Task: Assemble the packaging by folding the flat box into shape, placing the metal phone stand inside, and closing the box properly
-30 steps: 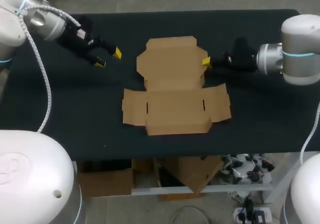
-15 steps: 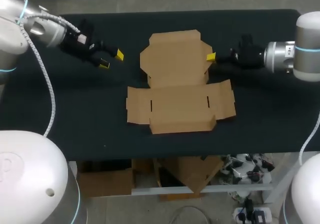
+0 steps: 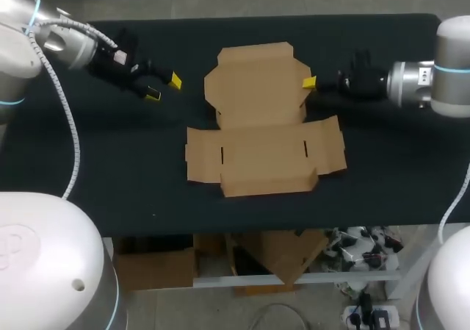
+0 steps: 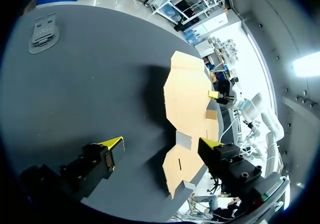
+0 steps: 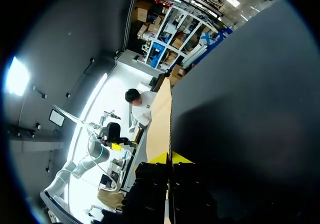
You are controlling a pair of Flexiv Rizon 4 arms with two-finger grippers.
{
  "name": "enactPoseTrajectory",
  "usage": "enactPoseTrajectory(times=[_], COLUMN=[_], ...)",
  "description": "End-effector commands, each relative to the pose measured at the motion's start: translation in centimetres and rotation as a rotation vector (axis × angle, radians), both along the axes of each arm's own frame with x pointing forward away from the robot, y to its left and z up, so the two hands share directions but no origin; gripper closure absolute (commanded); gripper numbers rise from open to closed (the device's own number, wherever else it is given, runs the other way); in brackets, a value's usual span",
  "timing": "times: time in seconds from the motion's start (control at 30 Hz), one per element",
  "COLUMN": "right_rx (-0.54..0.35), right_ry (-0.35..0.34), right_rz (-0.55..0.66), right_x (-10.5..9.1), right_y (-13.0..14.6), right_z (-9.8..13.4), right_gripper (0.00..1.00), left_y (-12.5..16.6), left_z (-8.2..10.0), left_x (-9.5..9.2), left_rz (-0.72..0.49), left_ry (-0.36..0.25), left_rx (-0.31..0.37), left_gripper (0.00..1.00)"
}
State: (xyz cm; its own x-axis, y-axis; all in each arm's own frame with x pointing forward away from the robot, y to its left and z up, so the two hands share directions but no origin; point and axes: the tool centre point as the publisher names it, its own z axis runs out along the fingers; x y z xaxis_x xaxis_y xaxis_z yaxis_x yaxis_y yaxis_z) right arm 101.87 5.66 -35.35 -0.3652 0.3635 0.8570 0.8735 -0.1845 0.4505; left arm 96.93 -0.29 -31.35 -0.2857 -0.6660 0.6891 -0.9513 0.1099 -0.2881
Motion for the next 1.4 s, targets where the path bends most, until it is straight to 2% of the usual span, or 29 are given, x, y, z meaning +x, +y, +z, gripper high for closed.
enactPoseTrajectory(times=[0.03,0.2,0.5,0.83,1.03,1.23,1.4], right_rx=[0.029,0.04,0.03,0.006,0.031,0.054,0.063], right_ry=[-0.05,-0.106,-0.137,-0.187,-0.225,-0.254,-0.281], right_rz=[-0.004,-0.011,0.005,0.026,0.01,0.009,0.012], right_x=[0.2,0.2,0.4,-0.1,-0.4,-0.7,-1.1], right_y=[0.1,0.0,0.2,-0.1,-0.4,-0.3,0.0], right_z=[0.7,2.3,4.2,6.4,6.9,7.5,8.2], right_gripper=[1.0,1.0,1.0,1.0,1.0,1.0,1.0], left_y=[0.0,-0.3,-0.9,-1.6,-2.3,-3.0,-3.5], left_z=[0.0,-0.1,0.5,1.2,1.2,1.1,1.7], left_x=[0.0,0.7,1.7,2.0,2.0,2.6,3.2], left_rz=[0.0,0.018,0.016,-0.002,-0.015,-0.014,-0.028], left_ry=[0.0,-0.062,-0.171,-0.259,-0.303,-0.365,-0.436], left_rx=[0.001,-0.016,-0.062,-0.117,-0.146,-0.189,-0.258], left_gripper=[0.0,0.0,0.0,0.0,0.0,0.0,0.0])
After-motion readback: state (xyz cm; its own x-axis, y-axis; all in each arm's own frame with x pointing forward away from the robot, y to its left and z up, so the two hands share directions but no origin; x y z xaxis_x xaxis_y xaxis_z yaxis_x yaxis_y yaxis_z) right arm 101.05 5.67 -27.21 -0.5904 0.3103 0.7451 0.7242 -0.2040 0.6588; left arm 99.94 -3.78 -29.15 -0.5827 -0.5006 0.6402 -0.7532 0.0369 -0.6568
